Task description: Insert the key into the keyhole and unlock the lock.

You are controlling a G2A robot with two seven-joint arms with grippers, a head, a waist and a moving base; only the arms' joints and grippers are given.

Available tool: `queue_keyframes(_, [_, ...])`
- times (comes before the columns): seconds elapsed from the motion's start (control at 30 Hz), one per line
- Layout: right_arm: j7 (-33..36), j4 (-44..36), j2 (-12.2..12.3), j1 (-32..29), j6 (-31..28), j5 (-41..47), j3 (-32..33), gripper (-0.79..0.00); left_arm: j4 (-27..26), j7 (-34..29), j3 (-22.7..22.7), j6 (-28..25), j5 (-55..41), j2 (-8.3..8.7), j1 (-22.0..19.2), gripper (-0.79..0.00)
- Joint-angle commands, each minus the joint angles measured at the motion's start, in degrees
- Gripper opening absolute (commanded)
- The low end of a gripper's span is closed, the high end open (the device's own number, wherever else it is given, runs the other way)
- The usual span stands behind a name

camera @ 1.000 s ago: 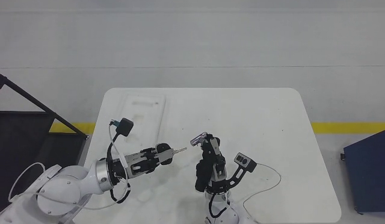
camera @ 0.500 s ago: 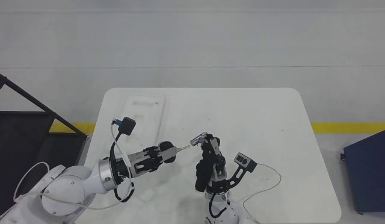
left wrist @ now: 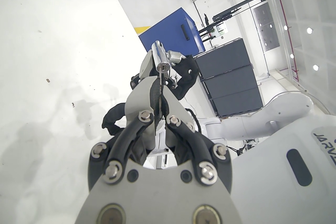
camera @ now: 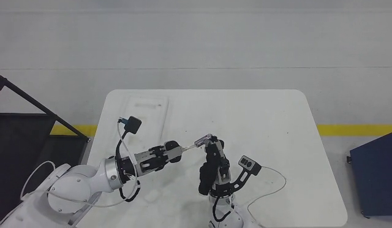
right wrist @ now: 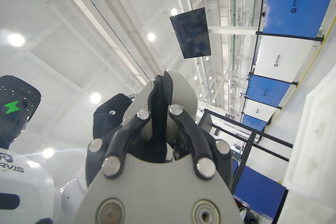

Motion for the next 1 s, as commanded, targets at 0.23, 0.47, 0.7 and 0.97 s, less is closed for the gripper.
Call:
queue_keyframes(0.23, [0.0,0.0,0.0,0.0,0.0,0.0,0.0,-0.785,0.0,-0.5,0.2,0.1,0.3,-0.71,-0.4,-0.785])
queue_keyframes(0.47, [0.0,0.0,0.0,0.0,0.0,0.0,0.0,-0.785,-0.2,-0.9,-0.1,0.3,1.1,-1.19,-0.5,-0.785])
queue_keyframes(0.7, [0.0,0.0,0.0,0.0,0.0,0.0,0.0,-0.785,-1.5,-0.7,-0.6,0.8,3.0,-1.61,0.5,-0.785])
queue_keyframes(0.97, [0.0,0.0,0.0,0.0,0.0,0.0,0.0,-0.785,-2.7,-0.3,-2.2,1.8,6.6,-1.93,2.4,-0.785])
